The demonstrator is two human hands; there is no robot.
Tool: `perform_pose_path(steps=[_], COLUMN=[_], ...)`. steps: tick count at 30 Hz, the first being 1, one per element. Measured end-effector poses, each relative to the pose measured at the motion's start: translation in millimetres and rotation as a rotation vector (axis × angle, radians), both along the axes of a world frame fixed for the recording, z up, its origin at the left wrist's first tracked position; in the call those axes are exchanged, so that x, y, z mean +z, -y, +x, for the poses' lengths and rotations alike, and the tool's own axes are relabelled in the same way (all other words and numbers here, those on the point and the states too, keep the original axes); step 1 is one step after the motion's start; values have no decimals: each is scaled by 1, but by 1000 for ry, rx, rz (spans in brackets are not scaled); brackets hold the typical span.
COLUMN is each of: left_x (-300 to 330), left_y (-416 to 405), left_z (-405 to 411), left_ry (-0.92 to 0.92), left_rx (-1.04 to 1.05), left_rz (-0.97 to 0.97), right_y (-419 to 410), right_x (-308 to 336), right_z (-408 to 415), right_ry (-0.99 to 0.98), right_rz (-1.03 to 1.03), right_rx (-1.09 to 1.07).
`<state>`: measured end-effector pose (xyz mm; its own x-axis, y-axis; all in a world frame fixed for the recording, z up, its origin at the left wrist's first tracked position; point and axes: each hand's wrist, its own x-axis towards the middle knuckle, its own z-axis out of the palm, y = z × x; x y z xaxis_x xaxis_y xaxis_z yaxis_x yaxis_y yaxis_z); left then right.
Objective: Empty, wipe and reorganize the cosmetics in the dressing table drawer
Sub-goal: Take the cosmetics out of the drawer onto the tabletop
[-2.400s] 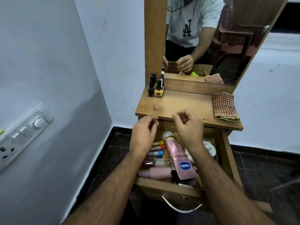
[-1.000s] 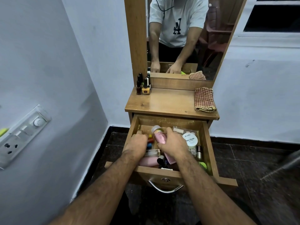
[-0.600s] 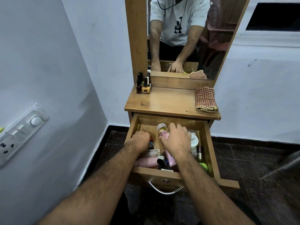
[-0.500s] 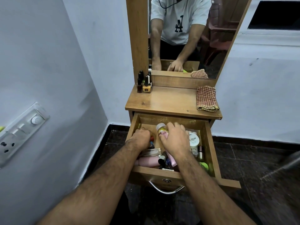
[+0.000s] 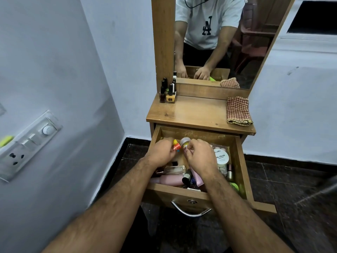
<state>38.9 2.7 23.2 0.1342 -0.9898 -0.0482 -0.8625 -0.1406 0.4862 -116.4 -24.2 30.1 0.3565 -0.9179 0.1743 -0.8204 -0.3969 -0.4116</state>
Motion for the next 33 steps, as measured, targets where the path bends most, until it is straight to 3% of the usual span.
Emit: perform_pose_path(steps=[4, 9, 13, 19, 23, 28, 33], left_x=[8, 13, 9, 10, 8, 9, 9], left_y=[-2, -6, -11, -12, -12, -15, -18], left_z=[11, 18, 22, 20, 19, 16, 10], left_ry=[-471, -1158, -1399, -1518, -1567, -1541, -1357], left_rx=[130, 421, 552, 569, 574, 543, 487], left_rz=[-72, -241, -297, -349, -330, -253, -222], right_y=[0, -2, 6, 15, 8, 5, 1], right_x=[1, 3, -2, 3, 0, 0, 3], right_z=[3, 14, 23, 39, 42, 42, 41], right_ry=[39, -57, -237, -434, -618, -689, -631], right_rz=[68, 82, 142, 174, 31, 20, 52], right_rx=[22, 155, 250, 403, 454, 436, 326])
